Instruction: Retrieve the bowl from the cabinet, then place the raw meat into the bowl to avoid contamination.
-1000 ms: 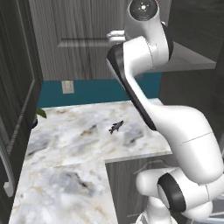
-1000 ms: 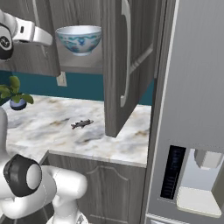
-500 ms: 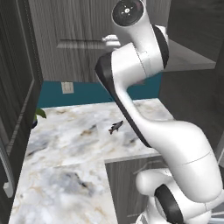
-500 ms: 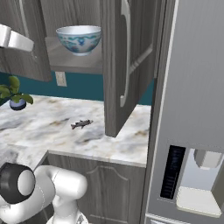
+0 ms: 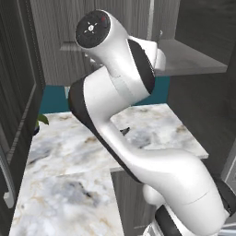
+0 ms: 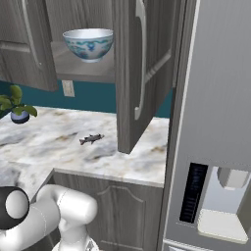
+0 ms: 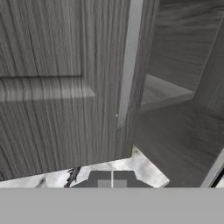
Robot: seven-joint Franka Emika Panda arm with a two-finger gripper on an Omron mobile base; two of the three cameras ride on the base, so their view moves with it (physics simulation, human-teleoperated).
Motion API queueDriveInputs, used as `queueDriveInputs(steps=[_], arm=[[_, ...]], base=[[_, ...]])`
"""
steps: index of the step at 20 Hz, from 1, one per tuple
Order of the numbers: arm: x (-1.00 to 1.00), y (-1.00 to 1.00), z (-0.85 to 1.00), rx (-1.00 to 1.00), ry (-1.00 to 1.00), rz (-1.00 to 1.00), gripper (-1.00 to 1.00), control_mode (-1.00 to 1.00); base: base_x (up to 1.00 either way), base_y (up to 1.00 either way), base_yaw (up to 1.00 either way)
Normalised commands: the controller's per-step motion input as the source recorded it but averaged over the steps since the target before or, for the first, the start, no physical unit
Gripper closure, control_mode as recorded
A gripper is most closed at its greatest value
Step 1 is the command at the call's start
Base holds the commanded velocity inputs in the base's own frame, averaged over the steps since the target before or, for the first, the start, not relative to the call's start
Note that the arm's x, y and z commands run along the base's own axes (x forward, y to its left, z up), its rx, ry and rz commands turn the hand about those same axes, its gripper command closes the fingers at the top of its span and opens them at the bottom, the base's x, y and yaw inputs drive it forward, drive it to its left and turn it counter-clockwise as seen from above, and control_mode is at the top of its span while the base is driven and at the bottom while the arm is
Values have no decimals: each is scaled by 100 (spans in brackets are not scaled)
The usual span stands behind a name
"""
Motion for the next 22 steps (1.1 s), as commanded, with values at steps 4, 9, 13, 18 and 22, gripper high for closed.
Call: queueDriveInputs(steps=[4, 9, 13, 18, 22], arm=[[-50, 8, -8, 1, 0, -8, -100, -100], [-50, -20, -5, 10, 0, -10, -100, -100], [-9, -65, 0, 34, 4, -13, -100, -100], [9, -68, 0, 38, 0, -5, -100, -100], [30, -70, -2, 43, 0, 0, -100, -100]], base=[[0, 0, 0], [0, 0, 0], [0, 0, 0], [0, 0, 0], [0, 0, 0]])
